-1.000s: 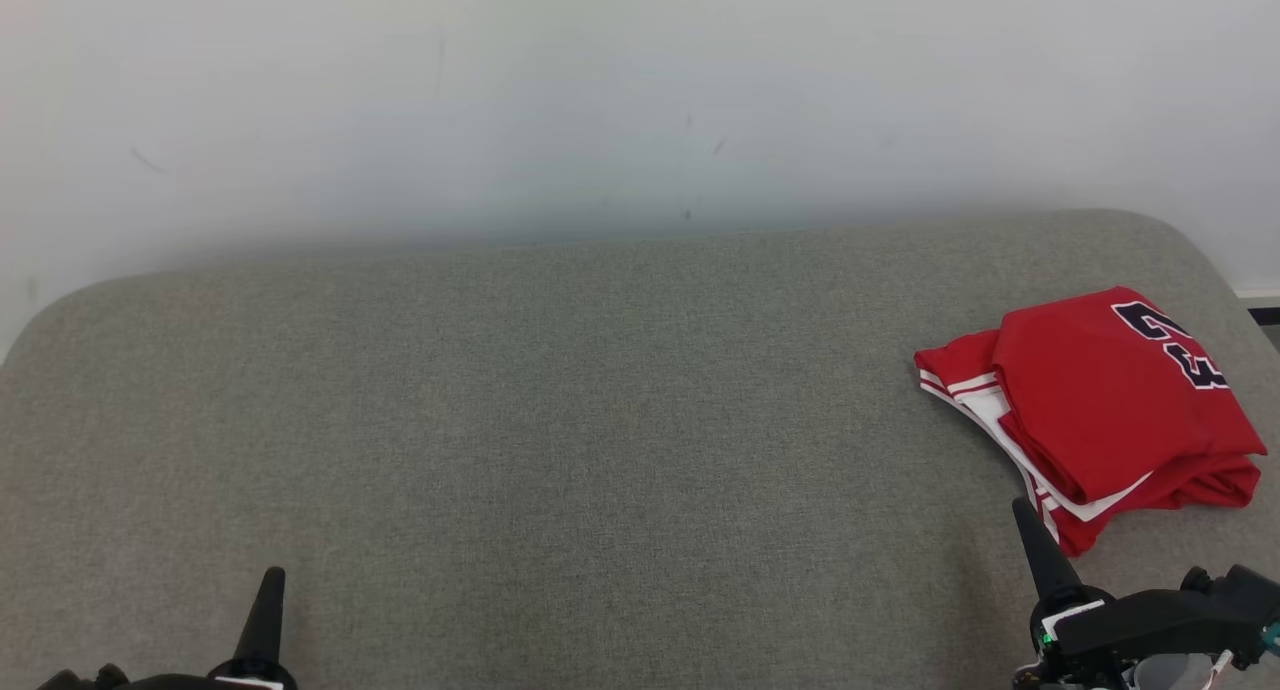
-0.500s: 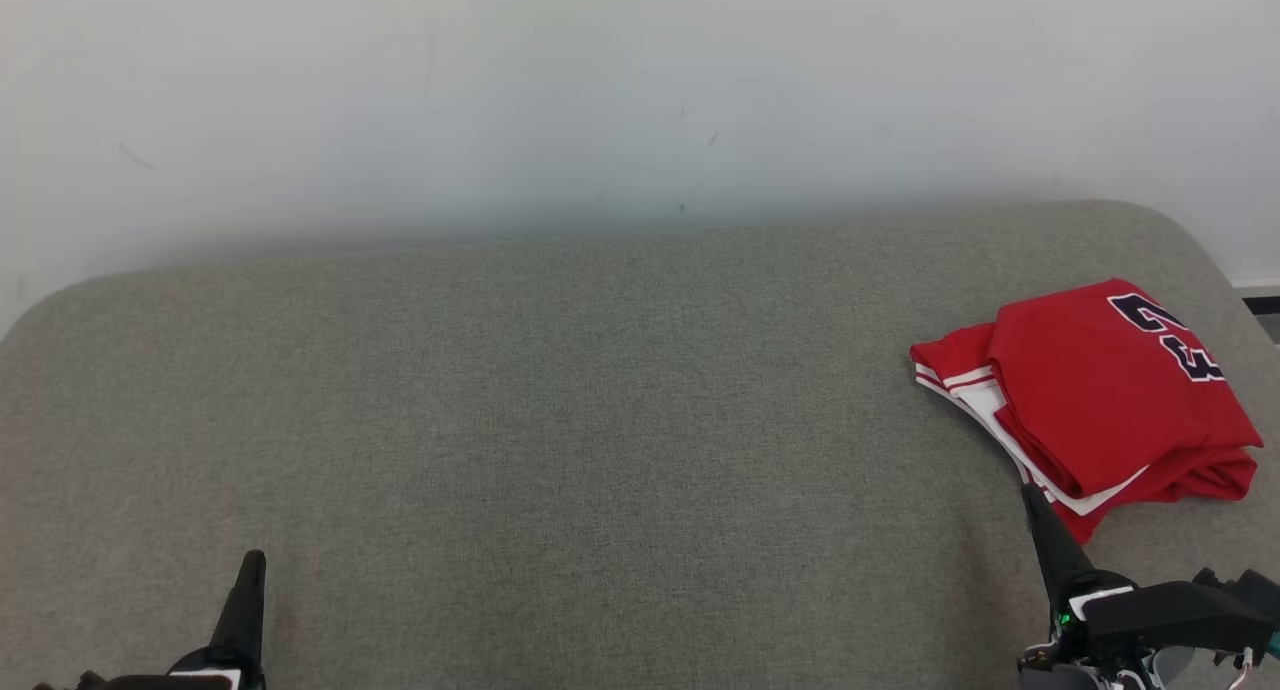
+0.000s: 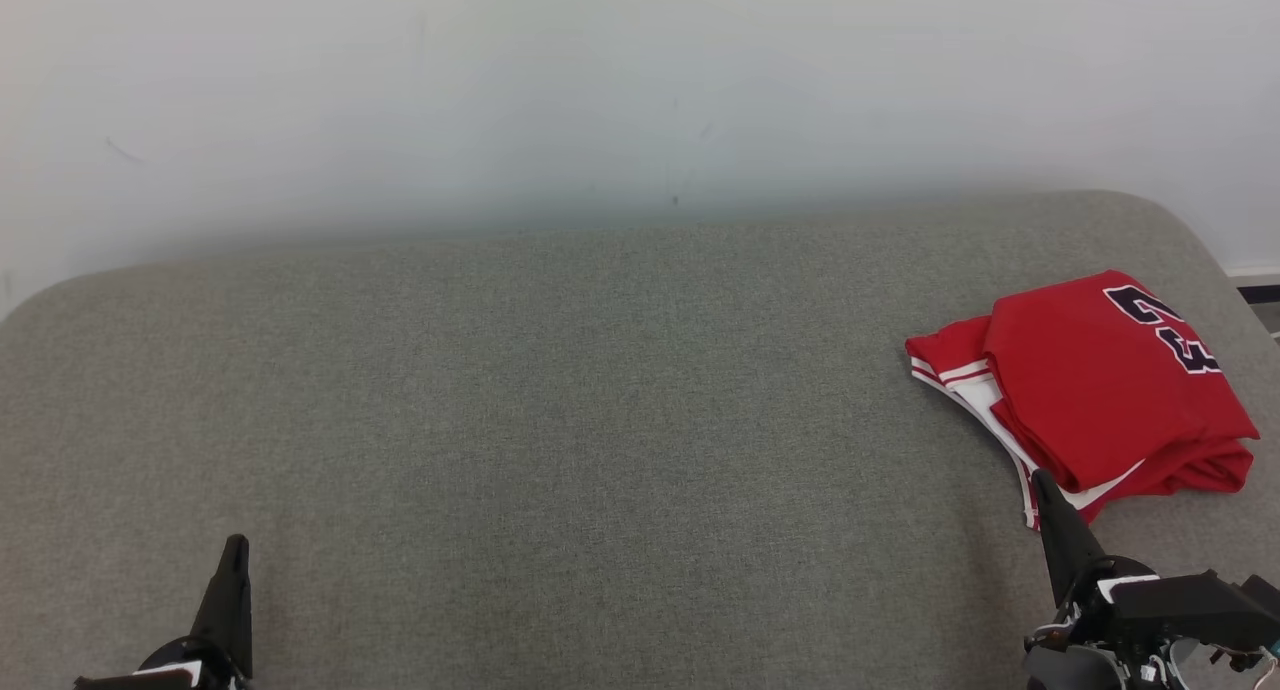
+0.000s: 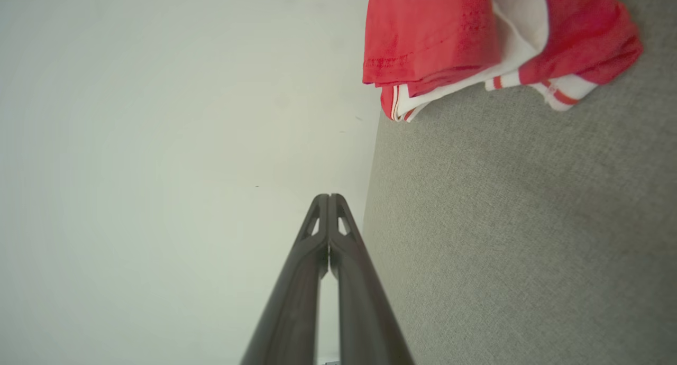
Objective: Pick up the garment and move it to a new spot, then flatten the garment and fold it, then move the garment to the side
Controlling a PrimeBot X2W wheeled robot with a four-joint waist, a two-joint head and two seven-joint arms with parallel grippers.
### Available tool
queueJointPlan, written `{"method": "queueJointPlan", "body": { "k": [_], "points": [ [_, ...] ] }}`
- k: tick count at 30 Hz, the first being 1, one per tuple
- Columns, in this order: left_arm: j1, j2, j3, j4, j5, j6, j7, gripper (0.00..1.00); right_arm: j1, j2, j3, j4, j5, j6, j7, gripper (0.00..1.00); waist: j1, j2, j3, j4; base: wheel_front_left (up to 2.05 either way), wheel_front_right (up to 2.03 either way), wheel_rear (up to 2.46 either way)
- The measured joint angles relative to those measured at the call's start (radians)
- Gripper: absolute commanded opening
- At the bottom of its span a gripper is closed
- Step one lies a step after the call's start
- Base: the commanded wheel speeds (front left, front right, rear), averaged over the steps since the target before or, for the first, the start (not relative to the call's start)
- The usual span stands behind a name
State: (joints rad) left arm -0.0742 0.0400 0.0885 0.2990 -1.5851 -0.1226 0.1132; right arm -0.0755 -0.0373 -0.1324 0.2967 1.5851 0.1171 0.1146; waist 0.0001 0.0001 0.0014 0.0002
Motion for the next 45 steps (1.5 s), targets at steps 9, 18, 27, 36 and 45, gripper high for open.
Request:
{"method": "queueJointPlan", "body": {
  "k": [9, 18, 27, 36, 45],
  "points": [
    [-0.014, -0.002, 0.002, 0.001, -0.009, -0.001, 0.000, 0.00, -0.009, 0.000, 0.000, 0.001, 0.016, 0.003, 0.000, 0.00, -0.0001, 0.0000, 0.000, 0.000, 0.00, 0.00, 0.00],
    [-0.014, -0.002, 0.002, 0.001, -0.009, -0.001, 0.000, 0.00, -0.014, 0.000, 0.000, 0.001, 0.016, 0.003, 0.000, 0.00, -0.0001, 0.0000, 0.000, 0.000, 0.00, 0.00, 0.00],
    [-0.014, -0.002, 0.002, 0.001, -0.009, -0.001, 0.000, 0.00, -0.014, 0.000, 0.000, 0.001, 0.016, 0.003, 0.000, 0.00, -0.0001, 0.0000, 0.000, 0.000, 0.00, 0.00, 0.00],
    [-0.014, -0.002, 0.001, 0.001, -0.009, -0.001, 0.000, 0.00, -0.014, 0.000, 0.000, 0.001, 0.016, 0.003, 0.000, 0.00, -0.0001, 0.0000, 0.000, 0.000, 0.00, 0.00, 0.00],
    [-0.014, -0.002, 0.001, 0.001, -0.009, -0.001, 0.000, 0.00, -0.014, 0.000, 0.000, 0.001, 0.016, 0.003, 0.000, 0.00, -0.0001, 0.0000, 0.000, 0.000, 0.00, 0.00, 0.00]
  ]
}}
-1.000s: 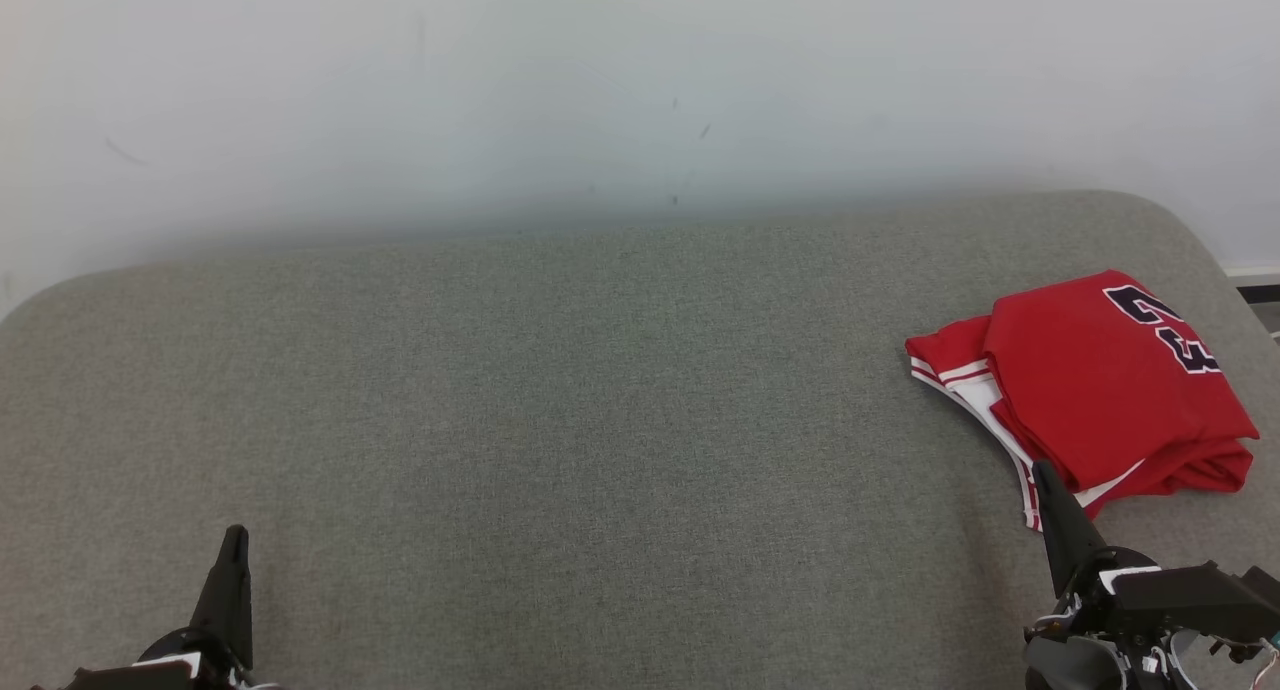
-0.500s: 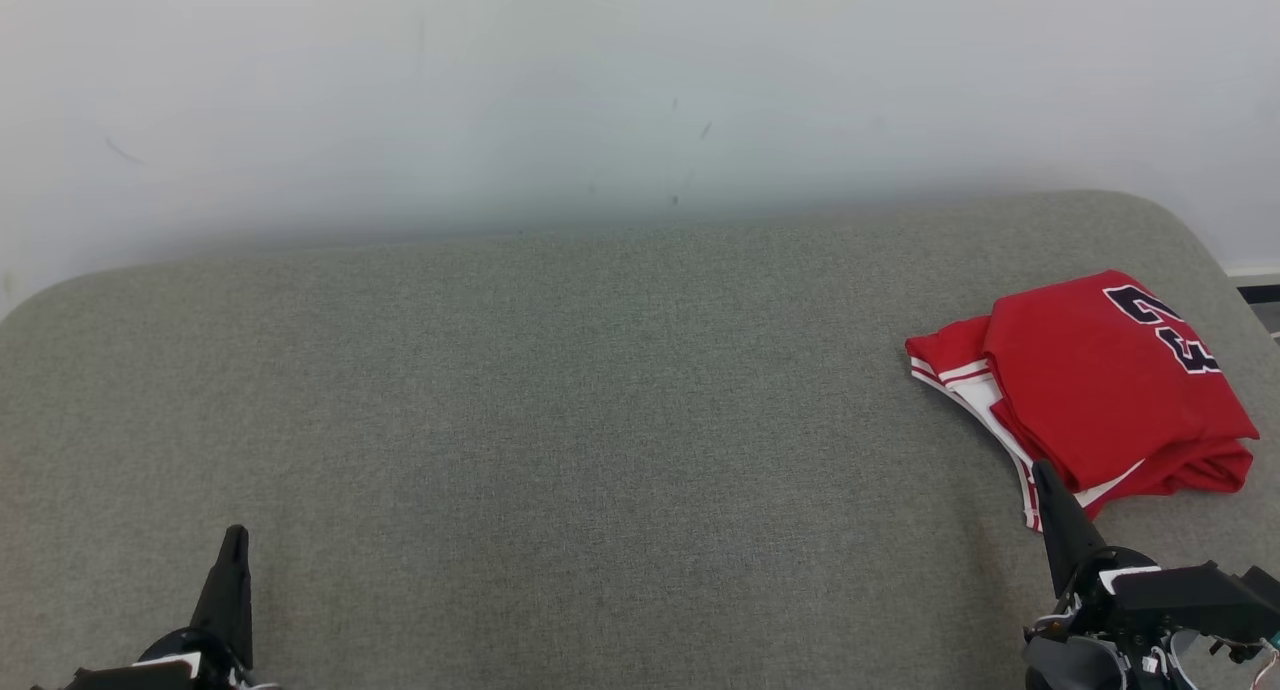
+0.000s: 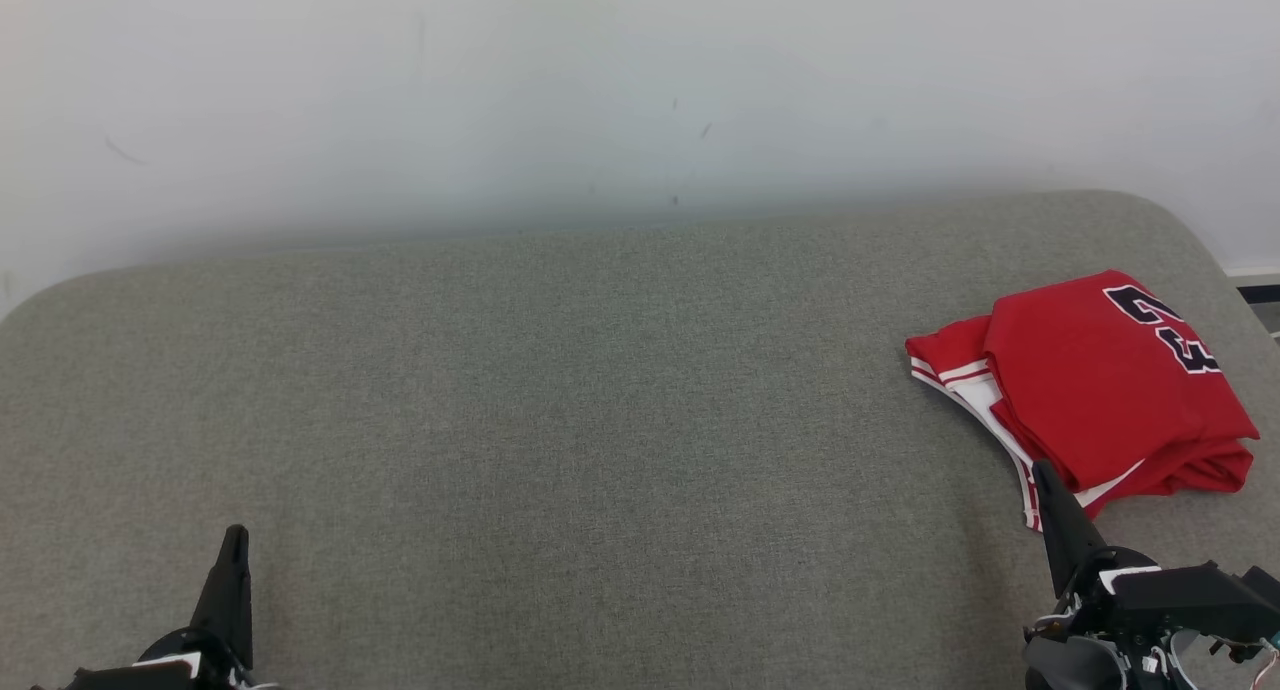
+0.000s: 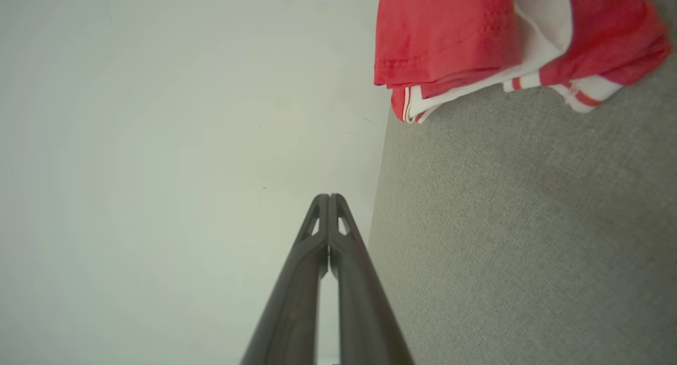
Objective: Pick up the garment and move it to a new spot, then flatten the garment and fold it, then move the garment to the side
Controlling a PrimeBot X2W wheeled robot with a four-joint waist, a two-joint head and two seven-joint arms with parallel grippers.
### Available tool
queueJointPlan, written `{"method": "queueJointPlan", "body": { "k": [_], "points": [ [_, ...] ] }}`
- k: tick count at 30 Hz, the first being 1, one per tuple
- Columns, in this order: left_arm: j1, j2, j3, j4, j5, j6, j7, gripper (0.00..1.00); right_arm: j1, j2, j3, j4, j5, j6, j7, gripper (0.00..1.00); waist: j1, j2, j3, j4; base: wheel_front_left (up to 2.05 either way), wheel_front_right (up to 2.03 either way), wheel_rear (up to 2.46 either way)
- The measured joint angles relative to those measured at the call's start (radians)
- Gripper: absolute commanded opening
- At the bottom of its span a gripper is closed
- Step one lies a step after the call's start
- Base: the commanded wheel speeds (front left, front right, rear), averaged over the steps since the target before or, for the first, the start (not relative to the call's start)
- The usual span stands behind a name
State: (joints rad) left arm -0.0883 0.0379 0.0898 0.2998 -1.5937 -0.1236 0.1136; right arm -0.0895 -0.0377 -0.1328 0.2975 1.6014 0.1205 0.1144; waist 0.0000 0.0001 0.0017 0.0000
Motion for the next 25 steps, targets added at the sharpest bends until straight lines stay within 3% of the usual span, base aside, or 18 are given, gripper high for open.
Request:
{"method": "queueJointPlan", "body": {
  "k": [25],
  "points": [
    [0.000, 0.000, 0.000, 0.000, 0.000, 0.000, 0.000, 0.00, 0.000, 0.000, 0.000, -0.001, 0.000, 0.000, 0.000, 0.00, 0.0000, 0.0000, 0.000, 0.000, 0.00, 0.00, 0.00]
  ]
}}
